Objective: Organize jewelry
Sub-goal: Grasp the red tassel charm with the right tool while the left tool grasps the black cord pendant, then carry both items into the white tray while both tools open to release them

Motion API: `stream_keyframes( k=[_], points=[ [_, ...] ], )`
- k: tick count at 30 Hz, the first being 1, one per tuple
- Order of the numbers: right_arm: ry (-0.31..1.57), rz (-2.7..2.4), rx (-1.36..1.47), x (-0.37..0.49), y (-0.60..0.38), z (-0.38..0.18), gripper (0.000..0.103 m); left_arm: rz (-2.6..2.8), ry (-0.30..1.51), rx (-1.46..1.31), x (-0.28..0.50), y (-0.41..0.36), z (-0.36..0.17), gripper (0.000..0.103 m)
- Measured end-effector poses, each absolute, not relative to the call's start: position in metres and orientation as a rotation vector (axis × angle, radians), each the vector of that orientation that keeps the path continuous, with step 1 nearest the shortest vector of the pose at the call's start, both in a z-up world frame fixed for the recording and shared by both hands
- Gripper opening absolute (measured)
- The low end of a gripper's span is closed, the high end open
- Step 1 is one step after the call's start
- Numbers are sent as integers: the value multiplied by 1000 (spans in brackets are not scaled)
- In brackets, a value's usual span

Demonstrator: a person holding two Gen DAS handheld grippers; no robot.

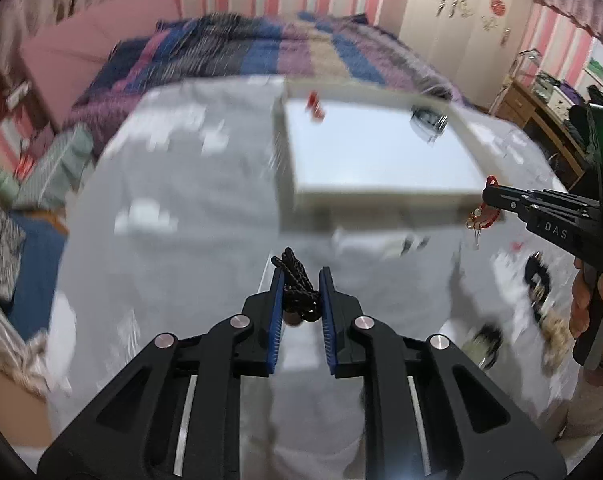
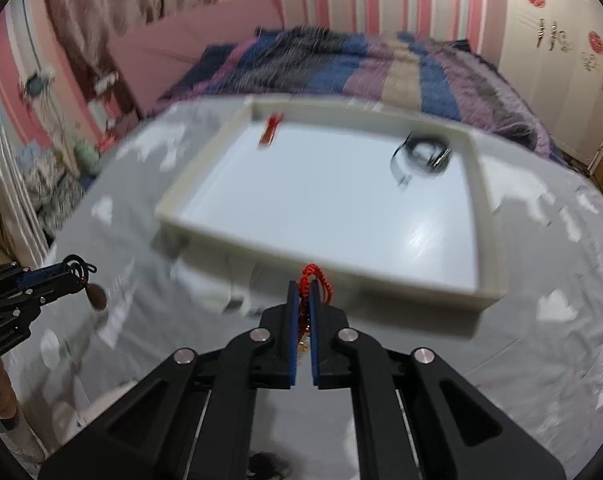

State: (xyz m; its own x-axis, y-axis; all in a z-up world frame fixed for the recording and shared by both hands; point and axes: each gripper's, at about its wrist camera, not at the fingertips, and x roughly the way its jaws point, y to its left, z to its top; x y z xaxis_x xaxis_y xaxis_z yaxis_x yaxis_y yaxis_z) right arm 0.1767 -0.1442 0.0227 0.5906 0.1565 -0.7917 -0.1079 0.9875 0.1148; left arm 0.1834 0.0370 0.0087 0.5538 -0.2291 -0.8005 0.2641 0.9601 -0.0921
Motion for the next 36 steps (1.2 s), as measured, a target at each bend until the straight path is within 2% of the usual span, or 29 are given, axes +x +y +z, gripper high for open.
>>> stream_keyframes(
  k=[6,12,21,29,36],
  points=[
    [835,77,91,206,-189,70,4,-352,862,25,236,8,45,16],
    [832,11,93,254,-216,78,4,-369,906,26,312,-27,35,16],
    [924,-63,56,340,-241,27,4,-332,981,43,410,-77,-14,16],
    [1046,-104,78,379,-255,-38,4,-260,1047,75,457,-91,-48,16],
    [1070,-122,50,383,-250,-37,4,-232,1072,90,474,-91,-62,16]
  ],
)
